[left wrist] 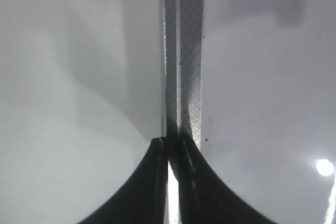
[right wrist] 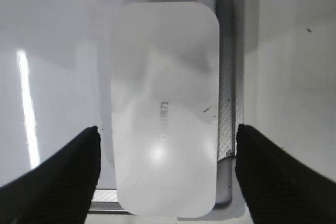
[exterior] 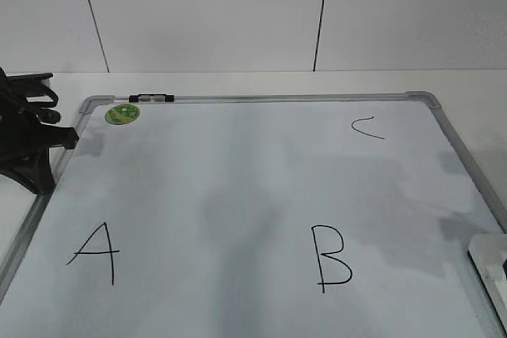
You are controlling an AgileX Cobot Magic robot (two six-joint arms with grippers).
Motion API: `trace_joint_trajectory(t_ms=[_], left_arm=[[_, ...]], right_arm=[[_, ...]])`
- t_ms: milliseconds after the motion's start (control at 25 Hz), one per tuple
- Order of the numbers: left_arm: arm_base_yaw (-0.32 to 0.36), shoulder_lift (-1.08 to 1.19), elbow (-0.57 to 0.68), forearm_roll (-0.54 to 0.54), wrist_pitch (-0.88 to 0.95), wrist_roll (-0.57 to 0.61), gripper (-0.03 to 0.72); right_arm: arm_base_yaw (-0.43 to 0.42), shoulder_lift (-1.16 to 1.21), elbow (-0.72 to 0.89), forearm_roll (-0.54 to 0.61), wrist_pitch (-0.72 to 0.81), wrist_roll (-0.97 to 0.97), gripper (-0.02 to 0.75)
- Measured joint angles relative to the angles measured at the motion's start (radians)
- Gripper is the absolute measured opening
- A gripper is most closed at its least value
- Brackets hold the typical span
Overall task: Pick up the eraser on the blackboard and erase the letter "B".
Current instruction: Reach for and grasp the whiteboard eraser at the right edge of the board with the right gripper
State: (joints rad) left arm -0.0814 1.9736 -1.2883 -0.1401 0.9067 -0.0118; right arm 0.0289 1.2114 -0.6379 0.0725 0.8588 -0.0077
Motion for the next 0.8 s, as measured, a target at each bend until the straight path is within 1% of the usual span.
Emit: trace_joint_trajectory(t_ms=[280, 800], left_arm=[[0.000, 0.000, 0.000, -0.002, 0.000, 0.000, 0.016], [0.000, 0.000, 0.000, -0.002, -0.001, 0.000, 0.016]], right_arm=[[0.000, 0.087, 0.000, 0.003, -0.015, 0.000, 0.615], [0.000, 0.169, -0.009, 0.035, -0.043, 0.000, 0.615]])
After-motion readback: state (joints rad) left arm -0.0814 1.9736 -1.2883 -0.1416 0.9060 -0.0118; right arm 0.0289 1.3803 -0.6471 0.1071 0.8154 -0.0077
